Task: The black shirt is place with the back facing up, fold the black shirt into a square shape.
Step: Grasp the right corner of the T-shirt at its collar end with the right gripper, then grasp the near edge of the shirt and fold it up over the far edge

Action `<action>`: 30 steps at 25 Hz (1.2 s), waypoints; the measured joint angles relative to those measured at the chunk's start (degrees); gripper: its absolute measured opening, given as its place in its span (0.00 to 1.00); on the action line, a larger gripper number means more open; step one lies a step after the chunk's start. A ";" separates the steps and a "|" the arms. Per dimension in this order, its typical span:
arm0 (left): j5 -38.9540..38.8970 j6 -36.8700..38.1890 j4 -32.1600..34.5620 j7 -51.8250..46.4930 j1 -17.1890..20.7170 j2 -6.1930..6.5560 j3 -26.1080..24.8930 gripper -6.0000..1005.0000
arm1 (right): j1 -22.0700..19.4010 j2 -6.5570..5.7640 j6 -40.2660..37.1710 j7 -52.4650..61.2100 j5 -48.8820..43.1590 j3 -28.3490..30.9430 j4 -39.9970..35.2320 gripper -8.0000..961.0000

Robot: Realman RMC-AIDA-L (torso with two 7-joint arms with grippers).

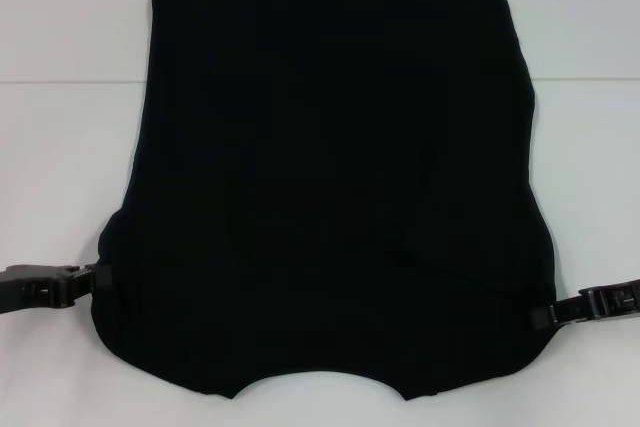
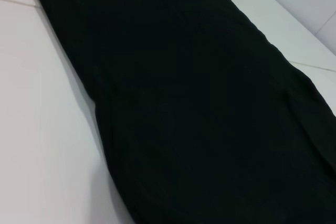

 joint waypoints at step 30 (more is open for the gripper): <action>0.24 20.34 0.67 -2.76 2.95 0.95 -7.94 0.02 | -15.71 -1.79 -16.05 -19.87 0.13 22.16 -6.06 0.08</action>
